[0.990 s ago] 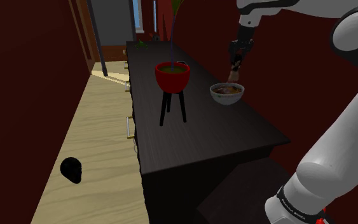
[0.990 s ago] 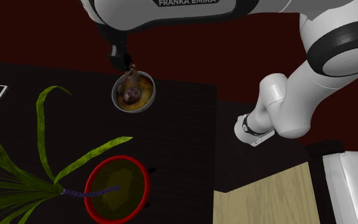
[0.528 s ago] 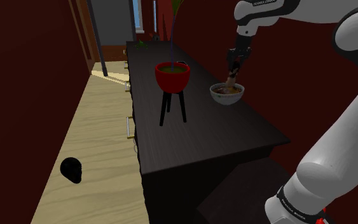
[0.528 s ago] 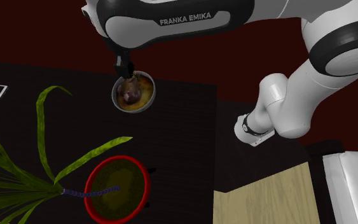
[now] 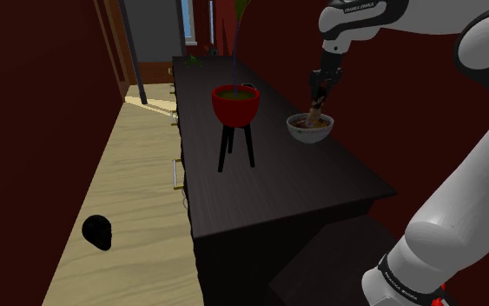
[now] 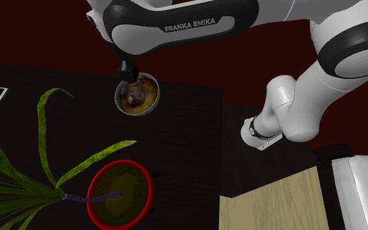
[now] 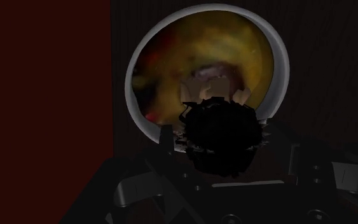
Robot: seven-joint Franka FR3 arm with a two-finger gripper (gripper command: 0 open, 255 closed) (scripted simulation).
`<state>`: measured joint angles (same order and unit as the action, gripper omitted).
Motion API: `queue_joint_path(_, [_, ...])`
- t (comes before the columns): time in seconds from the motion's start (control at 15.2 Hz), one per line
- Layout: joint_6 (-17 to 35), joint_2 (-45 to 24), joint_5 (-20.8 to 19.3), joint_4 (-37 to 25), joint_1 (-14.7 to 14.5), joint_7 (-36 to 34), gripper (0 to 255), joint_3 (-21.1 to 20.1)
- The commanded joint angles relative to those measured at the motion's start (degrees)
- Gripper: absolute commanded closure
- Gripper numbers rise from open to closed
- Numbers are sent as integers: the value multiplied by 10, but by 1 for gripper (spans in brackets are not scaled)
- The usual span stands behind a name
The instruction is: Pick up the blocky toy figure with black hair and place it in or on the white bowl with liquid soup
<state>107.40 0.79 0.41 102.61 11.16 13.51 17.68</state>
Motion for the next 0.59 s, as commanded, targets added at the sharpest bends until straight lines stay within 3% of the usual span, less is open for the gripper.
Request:
queue_joint_path(0.0, [0,0,0,0,0,0,255,0])
queue_joint_path(0.07, [0,0,0,0,0,0,0,0])
queue_joint_path(0.4, [0,0,0,0,0,0,0,0])
queue_joint_path(0.53, [-38,3,-1,-35,0,-1,0,0])
